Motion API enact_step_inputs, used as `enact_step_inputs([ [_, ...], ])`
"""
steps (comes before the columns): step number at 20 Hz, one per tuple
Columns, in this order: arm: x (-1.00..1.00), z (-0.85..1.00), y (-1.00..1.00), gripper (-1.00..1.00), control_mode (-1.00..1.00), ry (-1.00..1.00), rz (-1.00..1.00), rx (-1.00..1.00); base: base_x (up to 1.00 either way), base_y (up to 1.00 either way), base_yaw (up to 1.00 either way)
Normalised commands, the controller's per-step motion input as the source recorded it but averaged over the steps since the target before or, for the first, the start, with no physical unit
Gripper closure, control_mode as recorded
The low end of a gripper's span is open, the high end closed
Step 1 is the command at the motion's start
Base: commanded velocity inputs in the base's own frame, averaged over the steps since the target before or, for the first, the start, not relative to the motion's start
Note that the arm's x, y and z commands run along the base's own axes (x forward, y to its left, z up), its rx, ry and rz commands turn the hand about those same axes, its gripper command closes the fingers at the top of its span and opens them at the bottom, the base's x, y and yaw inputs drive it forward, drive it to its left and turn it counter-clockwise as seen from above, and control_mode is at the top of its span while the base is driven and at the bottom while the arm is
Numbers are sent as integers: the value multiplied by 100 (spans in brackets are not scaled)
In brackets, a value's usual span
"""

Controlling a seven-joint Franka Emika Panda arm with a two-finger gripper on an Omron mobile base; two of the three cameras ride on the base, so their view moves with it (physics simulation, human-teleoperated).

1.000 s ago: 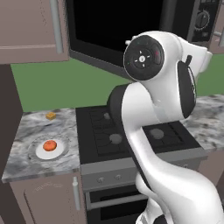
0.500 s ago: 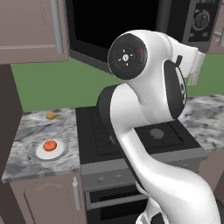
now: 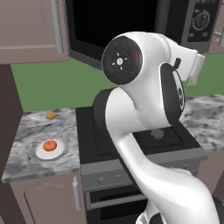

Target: Pick the squash from the counter and place it in the microwave. Then turn on the microwave.

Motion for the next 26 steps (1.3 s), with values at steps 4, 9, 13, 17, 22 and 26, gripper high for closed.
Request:
enact_step_inputs([
  [4,-48,0,-3,-100,-100,-6,0,-1,0,0,0],
  [9,-41,0,-17,-100,-100,-7,3,0,0,0,0],
  [13,-30,-3,0,-100,-100,-6,3,-4,0,0,0],
  [17,-24,-7,3,-100,-100,-4,3,-9,0,0,0],
  [22,-1,-13,19,-100,-100,0,9,-11,0,0,0],
  [26,0,-18,30,-100,-100,0,12,-10,0,0,0],
])
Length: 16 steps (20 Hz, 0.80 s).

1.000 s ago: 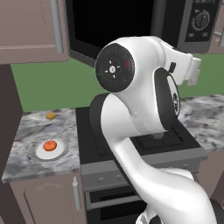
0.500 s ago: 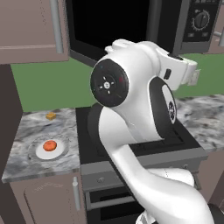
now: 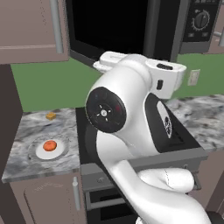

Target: Pick the squash from the counter and place it in the microwave. Then turn on the microwave.

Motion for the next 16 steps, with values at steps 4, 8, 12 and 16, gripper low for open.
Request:
enact_step_inputs([
  [4,-3,-8,25,-100,-100,-4,10,-9,0,0,0],
  [8,-28,1,5,-100,-100,-14,7,-8,0,0,0],
  [12,-44,1,0,-100,-100,-12,6,-6,0,0,0],
  [16,-38,0,-10,-100,-100,-6,7,-1,0,0,0],
])
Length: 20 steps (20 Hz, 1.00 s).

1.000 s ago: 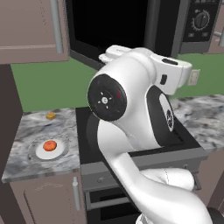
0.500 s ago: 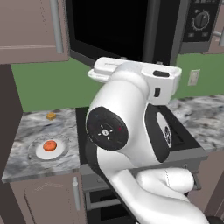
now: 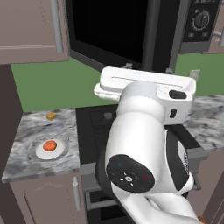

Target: Pick the squash from the counter and place it in the microwave. Then turn on the microwave.

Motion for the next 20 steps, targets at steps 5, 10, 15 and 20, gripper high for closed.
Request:
enact_step_inputs([
  [5,-18,0,-26,-100,-100,0,7,0,0,0,0],
  [10,-14,0,-27,-100,-100,-2,7,0,0,0,0],
  [15,-10,0,-21,-100,-100,-1,7,0,0,0,0],
  [20,6,0,-26,-100,-100,1,2,0,0,0,0],
])
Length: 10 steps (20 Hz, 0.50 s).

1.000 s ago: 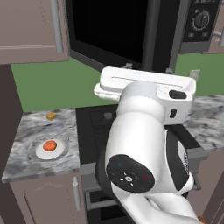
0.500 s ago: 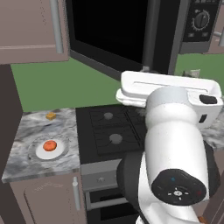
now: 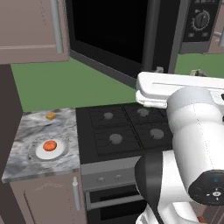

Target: Pick the squash from the counter and place it in the microwave. Then turn on the microwave.

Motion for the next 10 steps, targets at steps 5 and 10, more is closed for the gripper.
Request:
enact_step_inputs([
  [5,2,0,-18,-100,-100,5,5,0,0,0,0],
  [10,0,-2,0,-100,-100,6,24,0,0,0,0],
])
